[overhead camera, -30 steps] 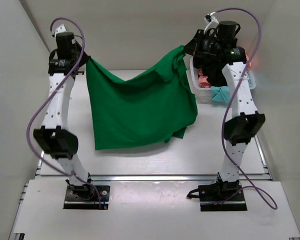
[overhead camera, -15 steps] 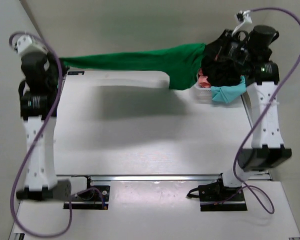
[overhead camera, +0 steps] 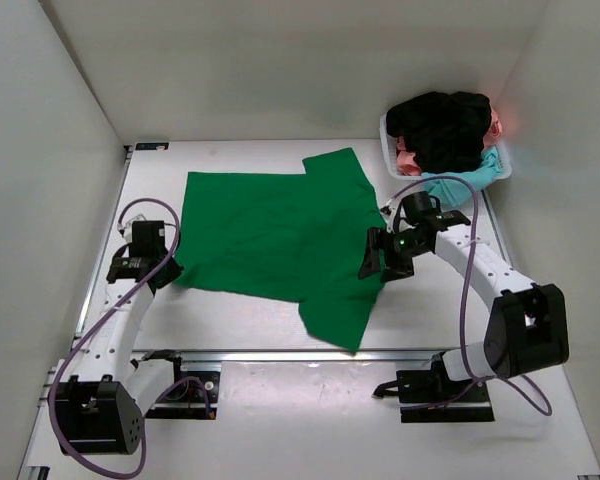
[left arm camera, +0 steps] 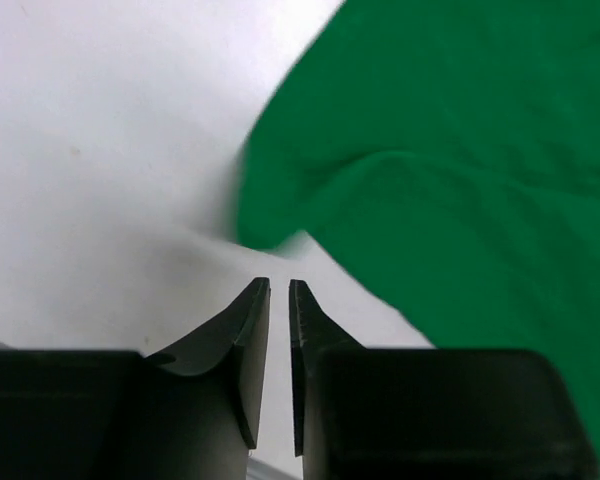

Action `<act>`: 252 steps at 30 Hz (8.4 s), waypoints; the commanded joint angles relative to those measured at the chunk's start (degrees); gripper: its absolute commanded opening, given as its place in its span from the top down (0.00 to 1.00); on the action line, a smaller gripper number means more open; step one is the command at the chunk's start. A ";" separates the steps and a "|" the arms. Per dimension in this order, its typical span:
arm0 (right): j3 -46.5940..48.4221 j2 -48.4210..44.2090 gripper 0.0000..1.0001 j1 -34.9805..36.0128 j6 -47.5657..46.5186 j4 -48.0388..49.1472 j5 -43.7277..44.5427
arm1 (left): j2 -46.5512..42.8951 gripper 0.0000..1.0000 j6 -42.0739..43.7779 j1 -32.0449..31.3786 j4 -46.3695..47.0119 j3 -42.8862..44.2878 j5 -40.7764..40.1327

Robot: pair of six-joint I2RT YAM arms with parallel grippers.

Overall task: Fold and stack the t-shirts
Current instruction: Flatten out the tshirt, then grap the side of the flattened tshirt closest away from the robot with both arms, then fold the flattened tshirt in 1/3 of the way

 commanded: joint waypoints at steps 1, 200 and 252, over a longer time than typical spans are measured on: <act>-0.20 -5.16 0.34 -0.99 -2.83 0.12 4.74 | -2.50 0.73 -2.59 0.14 2.37 -0.70 2.66; 8.93 17.59 0.69 -4.86 2.09 6.71 26.53 | 45.84 0.45 -5.32 1.64 2.37 25.58 6.26; 31.61 30.60 1.00 -8.99 6.57 9.43 12.91 | 46.54 0.94 -5.49 0.50 -0.53 24.97 6.53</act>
